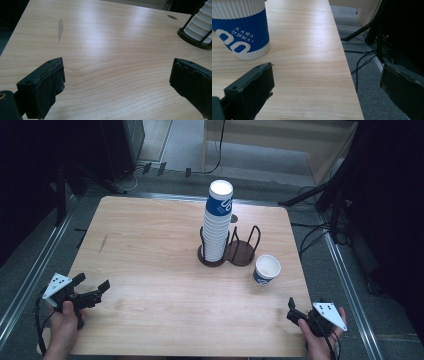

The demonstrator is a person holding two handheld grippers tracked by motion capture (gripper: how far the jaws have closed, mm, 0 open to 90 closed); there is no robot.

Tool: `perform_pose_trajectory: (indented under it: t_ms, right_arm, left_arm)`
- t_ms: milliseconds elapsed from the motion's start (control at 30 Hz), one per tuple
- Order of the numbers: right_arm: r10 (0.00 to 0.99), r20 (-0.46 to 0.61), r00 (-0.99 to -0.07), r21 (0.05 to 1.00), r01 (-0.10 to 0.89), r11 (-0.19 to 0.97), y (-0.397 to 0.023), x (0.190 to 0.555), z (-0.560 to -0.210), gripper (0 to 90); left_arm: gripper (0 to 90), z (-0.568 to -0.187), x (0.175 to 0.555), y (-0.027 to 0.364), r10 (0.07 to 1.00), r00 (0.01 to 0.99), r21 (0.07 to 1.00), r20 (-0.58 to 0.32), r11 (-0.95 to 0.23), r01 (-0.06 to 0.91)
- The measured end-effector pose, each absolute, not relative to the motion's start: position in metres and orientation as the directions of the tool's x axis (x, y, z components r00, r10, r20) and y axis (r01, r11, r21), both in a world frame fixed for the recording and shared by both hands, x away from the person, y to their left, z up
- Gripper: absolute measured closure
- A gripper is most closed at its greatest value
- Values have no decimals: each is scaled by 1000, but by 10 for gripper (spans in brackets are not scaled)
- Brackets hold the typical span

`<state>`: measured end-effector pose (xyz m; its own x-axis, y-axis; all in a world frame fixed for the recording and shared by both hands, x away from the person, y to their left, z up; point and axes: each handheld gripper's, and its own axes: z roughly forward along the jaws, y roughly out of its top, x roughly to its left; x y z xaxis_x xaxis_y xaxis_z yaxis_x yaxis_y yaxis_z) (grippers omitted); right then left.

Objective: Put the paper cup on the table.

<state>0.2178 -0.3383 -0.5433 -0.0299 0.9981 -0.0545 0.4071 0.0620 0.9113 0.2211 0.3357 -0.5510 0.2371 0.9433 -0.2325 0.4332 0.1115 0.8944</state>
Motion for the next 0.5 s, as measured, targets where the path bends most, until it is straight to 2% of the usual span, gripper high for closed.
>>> perform_pose_trajectory:
  t_ms: [500]
  right_arm:
    - [999, -20, -36, 903, 428, 33, -340, 220, -546, 0]
  left_arm:
    - [10, -551, 221, 335, 944, 237, 893, -231, 109, 436]
